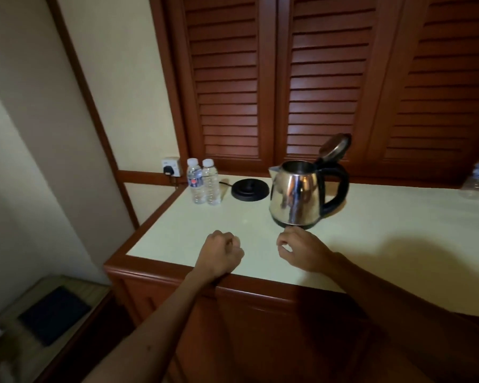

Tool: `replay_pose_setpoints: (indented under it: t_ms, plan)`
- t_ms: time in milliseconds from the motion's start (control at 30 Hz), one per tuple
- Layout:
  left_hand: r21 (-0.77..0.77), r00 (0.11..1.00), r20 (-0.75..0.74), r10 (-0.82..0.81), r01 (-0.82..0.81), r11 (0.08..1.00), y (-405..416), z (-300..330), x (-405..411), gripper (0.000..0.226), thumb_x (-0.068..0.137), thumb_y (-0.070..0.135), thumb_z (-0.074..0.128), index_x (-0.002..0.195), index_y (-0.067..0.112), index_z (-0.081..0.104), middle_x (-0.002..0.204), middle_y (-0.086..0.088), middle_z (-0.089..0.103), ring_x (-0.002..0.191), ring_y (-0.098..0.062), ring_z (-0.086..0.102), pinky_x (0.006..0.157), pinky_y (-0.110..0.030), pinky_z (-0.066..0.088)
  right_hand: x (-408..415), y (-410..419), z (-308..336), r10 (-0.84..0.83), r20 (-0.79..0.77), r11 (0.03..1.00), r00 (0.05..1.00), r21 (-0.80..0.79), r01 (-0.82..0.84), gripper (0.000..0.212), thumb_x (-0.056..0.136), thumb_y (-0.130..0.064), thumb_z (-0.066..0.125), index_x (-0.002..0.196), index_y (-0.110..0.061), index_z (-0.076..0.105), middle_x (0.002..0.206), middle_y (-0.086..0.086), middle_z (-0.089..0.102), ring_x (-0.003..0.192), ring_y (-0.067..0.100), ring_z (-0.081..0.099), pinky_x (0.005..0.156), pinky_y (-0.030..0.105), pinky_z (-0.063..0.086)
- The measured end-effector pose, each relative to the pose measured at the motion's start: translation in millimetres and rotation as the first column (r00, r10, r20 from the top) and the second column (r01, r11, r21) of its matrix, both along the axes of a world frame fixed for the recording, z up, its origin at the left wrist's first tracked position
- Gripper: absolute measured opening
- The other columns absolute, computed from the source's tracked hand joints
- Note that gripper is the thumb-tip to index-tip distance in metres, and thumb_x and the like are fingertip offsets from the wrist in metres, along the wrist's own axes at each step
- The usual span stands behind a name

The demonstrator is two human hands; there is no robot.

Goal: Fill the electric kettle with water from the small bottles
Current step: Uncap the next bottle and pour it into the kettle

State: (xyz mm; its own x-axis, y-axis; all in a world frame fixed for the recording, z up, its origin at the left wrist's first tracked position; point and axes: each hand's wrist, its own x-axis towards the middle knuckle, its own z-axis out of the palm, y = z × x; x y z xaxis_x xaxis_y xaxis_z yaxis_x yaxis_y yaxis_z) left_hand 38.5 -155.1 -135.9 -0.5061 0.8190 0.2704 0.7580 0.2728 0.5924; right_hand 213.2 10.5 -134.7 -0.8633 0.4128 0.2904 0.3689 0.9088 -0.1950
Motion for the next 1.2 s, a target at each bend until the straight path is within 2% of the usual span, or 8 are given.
replay_pose_setpoints:
  t_ms: [167,367,467,600,700,800,1000,1200]
  plan:
    - [0.035,0.976,0.176,0.132,-0.140,0.990,-11,3,-58,0.024,0.078,0.022,0.060,0.071,-0.001,0.059,0.071,-0.016,0.064,0.059,-0.019,0.056,0.062,-0.045,0.055,-64,-3,6,0.078,0.008,0.997,0.997,-0.006,-0.078,0.023,0.088,-0.028,0.052,0.102,-0.018,0.067,0.099,-0.002,0.061,0.091,0.010,0.054,0.080,0.022,0.044]
    - [0.152,0.872,0.417,0.256,-0.344,0.926,10,6,-116,0.004,0.091,0.020,0.066,0.092,0.016,0.066,0.098,0.002,0.072,0.091,-0.016,0.068,0.070,-0.023,0.054,-122,12,4,0.117,0.018,0.993,0.993,-0.029,-0.117,0.017,0.088,-0.025,0.049,0.092,-0.016,0.063,0.096,-0.001,0.057,0.092,0.016,0.052,0.074,0.028,0.046]
    - [0.149,0.838,0.483,0.256,-0.367,0.918,27,7,-142,0.028,0.090,0.019,0.071,0.115,0.014,0.061,0.107,-0.003,0.069,0.091,-0.017,0.067,0.062,-0.015,0.049,-147,23,-4,0.104,0.023,0.994,0.994,-0.021,-0.103,0.025,0.089,-0.033,0.047,0.102,-0.016,0.061,0.104,0.000,0.056,0.099,0.019,0.049,0.081,0.032,0.042]
    - [0.103,0.868,0.452,0.207,-0.281,0.954,51,12,-174,0.068,0.087,0.025,0.074,0.146,0.022,0.040,0.146,-0.003,0.048,0.126,-0.025,0.052,0.093,-0.036,0.051,-161,25,-28,0.060,-0.056,0.997,0.997,0.059,-0.056,0.037,0.086,-0.044,0.037,0.099,-0.018,0.060,0.101,-0.001,0.056,0.095,0.022,0.051,0.083,0.037,0.044]
    - [0.137,0.880,0.466,0.093,-0.175,0.975,61,16,-191,0.086,0.079,0.037,0.080,0.150,0.029,0.033,0.155,0.001,0.039,0.140,-0.024,0.039,0.109,-0.048,0.042,-163,28,-36,0.048,-0.175,0.997,0.983,0.062,-0.038,0.031,0.081,-0.042,0.046,0.088,-0.018,0.063,0.090,-0.002,0.058,0.083,0.023,0.055,0.072,0.036,0.046]
    - [0.165,0.876,0.482,0.019,-0.112,0.980,71,8,-213,0.100,0.059,0.057,0.087,0.144,0.033,0.041,0.147,0.005,0.049,0.135,-0.021,0.047,0.107,-0.053,0.044,-165,29,-38,0.061,-0.246,0.996,0.967,0.076,-0.043,0.024,0.078,-0.038,0.052,0.083,-0.017,0.063,0.083,-0.003,0.058,0.076,0.022,0.055,0.066,0.033,0.045]
    - [0.142,0.906,0.424,0.000,-0.066,0.988,85,0,-224,0.056,0.081,0.035,0.077,0.133,0.032,0.055,0.132,0.008,0.062,0.122,-0.021,0.058,0.105,-0.054,0.046,-166,29,-38,0.087,-0.295,0.993,0.952,0.098,-0.060,0.022,0.076,-0.036,0.055,0.081,-0.016,0.062,0.080,-0.003,0.057,0.071,0.020,0.052,0.064,0.030,0.041]
    - [0.158,0.879,0.462,0.120,-0.215,0.964,86,5,-203,0.051,0.086,0.023,0.076,0.132,0.022,0.055,0.131,0.001,0.063,0.119,-0.023,0.060,0.102,-0.043,0.050,-165,29,-38,0.081,-0.296,0.996,0.952,0.062,-0.066,0.021,0.077,-0.036,0.057,0.082,-0.017,0.062,0.081,-0.003,0.057,0.072,0.021,0.053,0.063,0.033,0.043]
